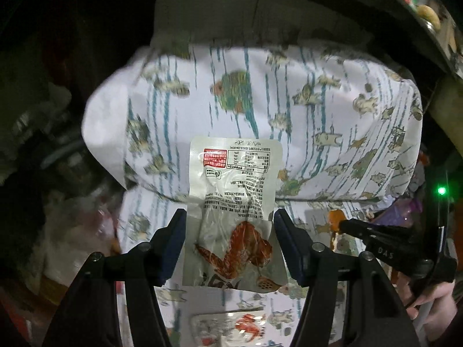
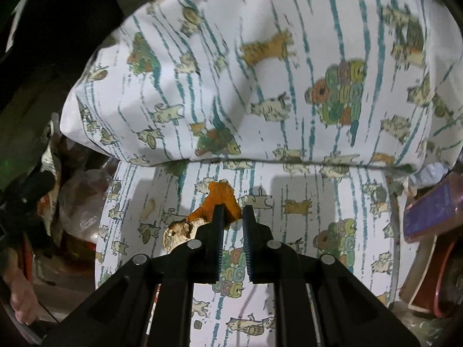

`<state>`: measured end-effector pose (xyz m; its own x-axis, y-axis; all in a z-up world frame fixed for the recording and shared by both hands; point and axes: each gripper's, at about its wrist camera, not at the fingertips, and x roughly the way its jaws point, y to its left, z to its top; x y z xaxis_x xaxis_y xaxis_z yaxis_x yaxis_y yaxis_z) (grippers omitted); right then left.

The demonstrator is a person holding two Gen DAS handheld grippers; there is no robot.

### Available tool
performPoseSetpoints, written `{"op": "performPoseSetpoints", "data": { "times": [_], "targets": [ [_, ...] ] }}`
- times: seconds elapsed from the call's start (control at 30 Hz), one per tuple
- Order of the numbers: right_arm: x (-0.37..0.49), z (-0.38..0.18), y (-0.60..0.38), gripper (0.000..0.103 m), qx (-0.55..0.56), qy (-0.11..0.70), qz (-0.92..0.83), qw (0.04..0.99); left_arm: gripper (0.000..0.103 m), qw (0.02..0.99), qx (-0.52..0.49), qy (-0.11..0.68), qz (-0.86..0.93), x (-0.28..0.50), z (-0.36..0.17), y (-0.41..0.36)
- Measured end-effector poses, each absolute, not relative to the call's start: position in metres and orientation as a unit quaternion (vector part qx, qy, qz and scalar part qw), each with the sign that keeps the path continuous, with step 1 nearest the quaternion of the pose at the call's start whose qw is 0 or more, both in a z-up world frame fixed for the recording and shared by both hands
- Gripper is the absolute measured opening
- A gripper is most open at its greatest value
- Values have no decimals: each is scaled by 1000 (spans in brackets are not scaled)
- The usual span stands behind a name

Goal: Collect trash

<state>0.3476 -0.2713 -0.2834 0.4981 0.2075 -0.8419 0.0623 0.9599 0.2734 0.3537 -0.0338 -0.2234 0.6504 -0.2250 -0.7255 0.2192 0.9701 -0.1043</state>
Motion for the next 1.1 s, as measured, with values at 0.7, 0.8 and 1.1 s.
{"op": "performPoseSetpoints", "data": {
  "times": [0.7, 0.8, 1.1],
  "targets": [
    [279, -151, -244, 12, 93, 351, 108, 925, 64, 942, -22, 290, -166, 238, -103, -44],
    [245, -128, -242, 12, 118, 324, 120, 931, 64, 946, -18, 282, -159, 212, -94, -39],
    [155, -125, -241, 12, 155, 322, 132, 925, 64, 930, -60, 322, -166, 142, -116, -21]
  ]
}}
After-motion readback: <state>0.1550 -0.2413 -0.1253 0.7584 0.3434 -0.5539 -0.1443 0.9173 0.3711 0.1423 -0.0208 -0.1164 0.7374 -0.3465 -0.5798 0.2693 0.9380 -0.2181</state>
